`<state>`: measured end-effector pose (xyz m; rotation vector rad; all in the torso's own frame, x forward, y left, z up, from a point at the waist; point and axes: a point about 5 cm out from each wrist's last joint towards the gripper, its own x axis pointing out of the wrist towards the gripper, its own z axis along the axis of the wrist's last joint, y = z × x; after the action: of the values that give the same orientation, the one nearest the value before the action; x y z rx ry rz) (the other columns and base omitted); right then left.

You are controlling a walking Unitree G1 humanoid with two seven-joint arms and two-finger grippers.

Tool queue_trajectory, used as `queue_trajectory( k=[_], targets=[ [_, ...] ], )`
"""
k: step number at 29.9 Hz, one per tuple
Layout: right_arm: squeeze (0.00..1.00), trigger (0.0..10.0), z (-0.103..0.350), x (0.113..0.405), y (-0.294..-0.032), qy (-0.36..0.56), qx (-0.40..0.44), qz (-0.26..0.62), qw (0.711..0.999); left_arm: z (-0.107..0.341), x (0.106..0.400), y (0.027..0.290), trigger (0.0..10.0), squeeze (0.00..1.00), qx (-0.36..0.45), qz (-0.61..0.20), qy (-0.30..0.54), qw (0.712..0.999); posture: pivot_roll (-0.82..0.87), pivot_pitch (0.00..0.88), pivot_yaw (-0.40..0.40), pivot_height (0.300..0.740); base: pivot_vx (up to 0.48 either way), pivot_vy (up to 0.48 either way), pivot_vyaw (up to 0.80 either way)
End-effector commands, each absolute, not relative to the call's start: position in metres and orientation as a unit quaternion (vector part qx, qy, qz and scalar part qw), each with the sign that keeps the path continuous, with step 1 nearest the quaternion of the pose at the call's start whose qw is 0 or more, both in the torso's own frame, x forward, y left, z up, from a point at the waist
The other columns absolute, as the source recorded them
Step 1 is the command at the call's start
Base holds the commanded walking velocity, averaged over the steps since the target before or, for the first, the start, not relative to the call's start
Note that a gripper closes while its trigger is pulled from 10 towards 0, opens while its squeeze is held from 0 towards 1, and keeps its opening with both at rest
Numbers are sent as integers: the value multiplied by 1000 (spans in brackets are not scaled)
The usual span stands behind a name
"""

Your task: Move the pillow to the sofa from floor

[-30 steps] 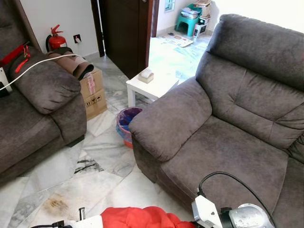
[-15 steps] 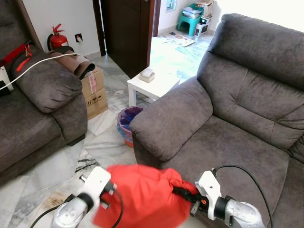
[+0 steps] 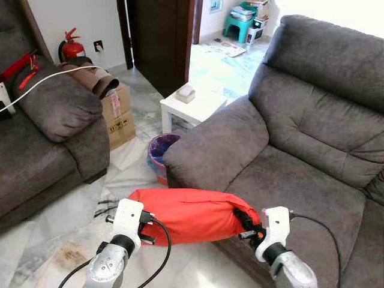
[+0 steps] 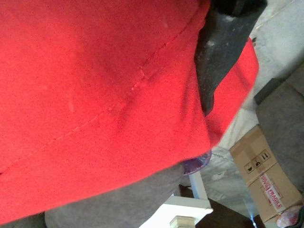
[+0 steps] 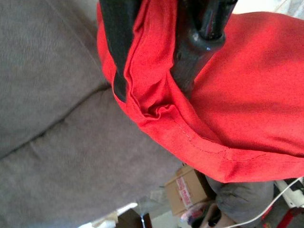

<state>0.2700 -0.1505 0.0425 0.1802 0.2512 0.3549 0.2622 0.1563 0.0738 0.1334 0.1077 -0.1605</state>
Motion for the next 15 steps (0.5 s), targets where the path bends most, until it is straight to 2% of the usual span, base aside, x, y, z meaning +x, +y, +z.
queue_trajectory(
  k=[1,3,15],
  targets=[
    [0,10000,50,275,-157,104,107,145,978,93,267,152,10000,0,71,-86,5,994,70,123,-51,740,0,0,0],
    [0,10000,50,275,-158,104,115,133,979,93,266,152,10000,0,68,-81,4,994,68,120,-50,740,0,0,0],
    [0,10000,47,273,-161,107,116,125,980,93,266,153,10000,0,79,-89,3,993,65,101,-39,740,0,0,-800]
  ],
)
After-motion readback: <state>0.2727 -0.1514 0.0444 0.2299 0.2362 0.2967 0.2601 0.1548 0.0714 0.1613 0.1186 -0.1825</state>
